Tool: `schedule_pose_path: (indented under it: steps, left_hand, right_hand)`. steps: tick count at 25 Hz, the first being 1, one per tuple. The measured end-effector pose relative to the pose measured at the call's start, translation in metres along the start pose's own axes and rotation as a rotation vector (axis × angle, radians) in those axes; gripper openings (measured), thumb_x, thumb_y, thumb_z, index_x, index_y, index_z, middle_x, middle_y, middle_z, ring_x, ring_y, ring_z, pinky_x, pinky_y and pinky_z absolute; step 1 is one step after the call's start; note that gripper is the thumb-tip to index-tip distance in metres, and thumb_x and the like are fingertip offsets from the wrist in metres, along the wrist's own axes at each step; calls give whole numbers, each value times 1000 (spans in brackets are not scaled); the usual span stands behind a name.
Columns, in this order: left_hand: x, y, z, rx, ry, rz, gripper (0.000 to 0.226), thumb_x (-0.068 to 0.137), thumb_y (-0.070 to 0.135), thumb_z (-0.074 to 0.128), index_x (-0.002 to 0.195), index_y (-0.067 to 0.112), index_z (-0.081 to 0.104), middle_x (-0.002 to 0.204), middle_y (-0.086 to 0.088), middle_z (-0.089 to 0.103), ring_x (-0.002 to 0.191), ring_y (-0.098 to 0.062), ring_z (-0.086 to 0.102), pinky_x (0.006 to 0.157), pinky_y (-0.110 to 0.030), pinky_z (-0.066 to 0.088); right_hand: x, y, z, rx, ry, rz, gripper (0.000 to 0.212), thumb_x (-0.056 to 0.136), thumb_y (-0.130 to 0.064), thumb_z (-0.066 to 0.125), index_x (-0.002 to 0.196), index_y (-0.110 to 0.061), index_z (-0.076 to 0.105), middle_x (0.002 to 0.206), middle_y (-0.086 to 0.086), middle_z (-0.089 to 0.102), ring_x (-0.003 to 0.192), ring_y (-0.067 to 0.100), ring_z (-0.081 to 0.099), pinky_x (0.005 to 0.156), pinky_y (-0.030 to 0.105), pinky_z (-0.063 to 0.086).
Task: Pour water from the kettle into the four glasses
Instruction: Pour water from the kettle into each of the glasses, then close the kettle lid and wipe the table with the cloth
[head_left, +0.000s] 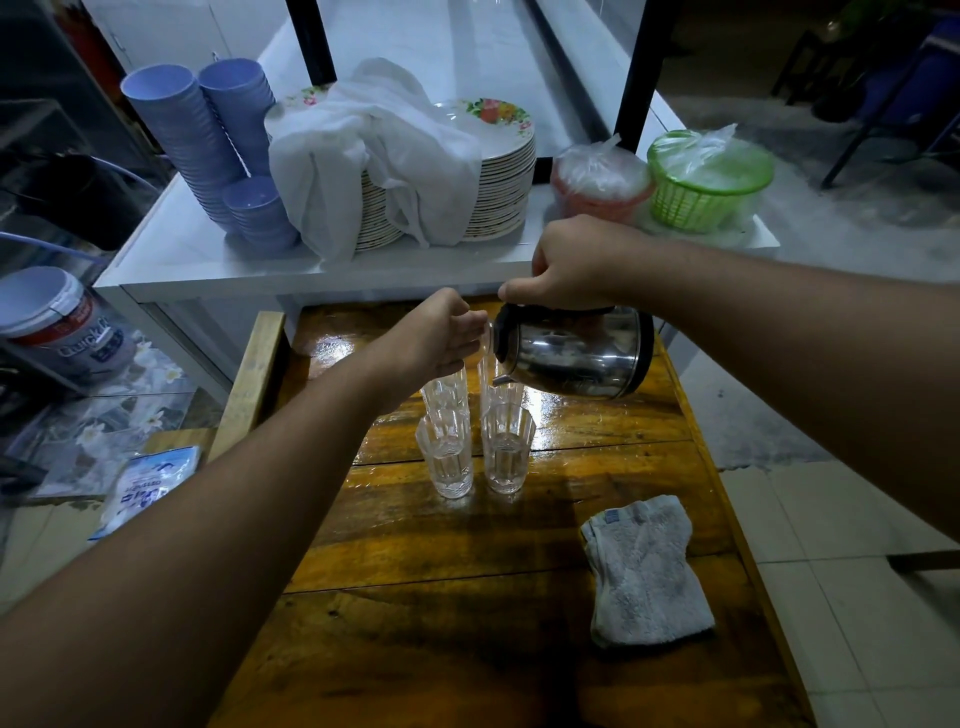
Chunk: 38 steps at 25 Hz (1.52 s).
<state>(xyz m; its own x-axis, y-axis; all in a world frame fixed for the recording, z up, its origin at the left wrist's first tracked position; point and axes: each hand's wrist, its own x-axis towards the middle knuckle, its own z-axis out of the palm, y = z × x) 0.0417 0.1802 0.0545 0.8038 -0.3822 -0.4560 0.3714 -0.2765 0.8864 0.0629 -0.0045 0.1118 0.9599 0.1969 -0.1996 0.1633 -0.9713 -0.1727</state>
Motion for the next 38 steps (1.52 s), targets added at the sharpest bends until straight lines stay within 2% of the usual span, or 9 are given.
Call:
schedule_pose_path:
  steps: [3, 6, 9, 14, 18, 22, 26, 30, 38]
  left_hand:
    - [1, 0, 1, 31, -12, 5, 57, 100, 33, 22, 147, 11, 44, 153, -5, 48, 139, -20, 44, 115, -37, 31]
    - [3, -2, 4, 53, -14, 43, 57, 100, 34, 22, 148, 13, 44, 154, -2, 47, 139, -17, 44, 115, -37, 30]
    - [10, -2, 12, 98, -26, 86, 57, 100, 33, 21, 150, 14, 42, 155, -1, 45, 142, -17, 40, 117, -38, 27]
    - [26, -6, 38, 286, -24, 116, 50, 103, 30, 29, 150, 17, 40, 157, -4, 40, 147, -19, 32, 102, -25, 33]
    - [32, 4, 81, 446, -89, 192, 58, 99, 43, 31, 151, 21, 39, 158, -8, 39, 145, -25, 33, 117, -42, 28]
    - [38, 8, 141, 714, -67, 219, 54, 105, 42, 28, 150, 16, 40, 156, -13, 41, 144, -31, 35, 111, -40, 30]
    - [57, -9, 176, 1154, -261, 311, 58, 103, 32, 29, 158, 18, 22, 167, -4, 15, 154, -19, 10, 118, -37, 16]
    - [65, -35, 194, 1355, -351, 332, 66, 97, 38, 31, 159, 20, 15, 168, -1, 9, 154, -18, 7, 120, -46, 22]
    - [50, -60, 202, 1190, -188, 387, 70, 92, 37, 31, 159, 19, 20, 168, -1, 13, 154, -17, 10, 121, -45, 19]
  right_hand:
    - [-5, 7, 5, 13, 56, 2, 52, 90, -61, 58, 65, -16, 65, 60, 2, 62, 54, 15, 58, 46, 23, 34]
    - [-12, 21, 13, 106, 94, 48, 55, 86, -66, 57, 71, -16, 73, 64, 3, 67, 62, 20, 65, 55, 32, 52]
    - [-27, 42, 26, 354, 129, 117, 56, 89, -64, 57, 78, -14, 78, 72, 6, 73, 70, 24, 69, 69, 39, 57]
    - [-69, 81, 59, 824, 175, 203, 46, 100, -46, 54, 90, -8, 76, 71, 12, 68, 67, 25, 61, 66, 39, 53]
    - [-109, 107, 98, 1077, 204, 305, 39, 102, -40, 52, 97, -7, 73, 69, 6, 63, 69, 24, 60, 71, 38, 53]
    - [-139, 114, 155, 1288, 218, 444, 30, 103, -38, 52, 95, -16, 72, 82, 7, 72, 83, 24, 68, 77, 40, 56]
    - [-152, 115, 203, 1399, 253, 501, 29, 106, -35, 46, 103, -14, 66, 89, 3, 72, 84, 18, 68, 64, 22, 53]
    - [-161, 125, 247, 1434, 242, 549, 23, 104, -39, 49, 98, -24, 66, 96, 3, 76, 95, 25, 71, 82, 45, 58]
    - [-169, 134, 250, 1360, 273, 531, 20, 103, -33, 54, 102, -17, 68, 97, 0, 73, 95, 20, 70, 76, 35, 56]
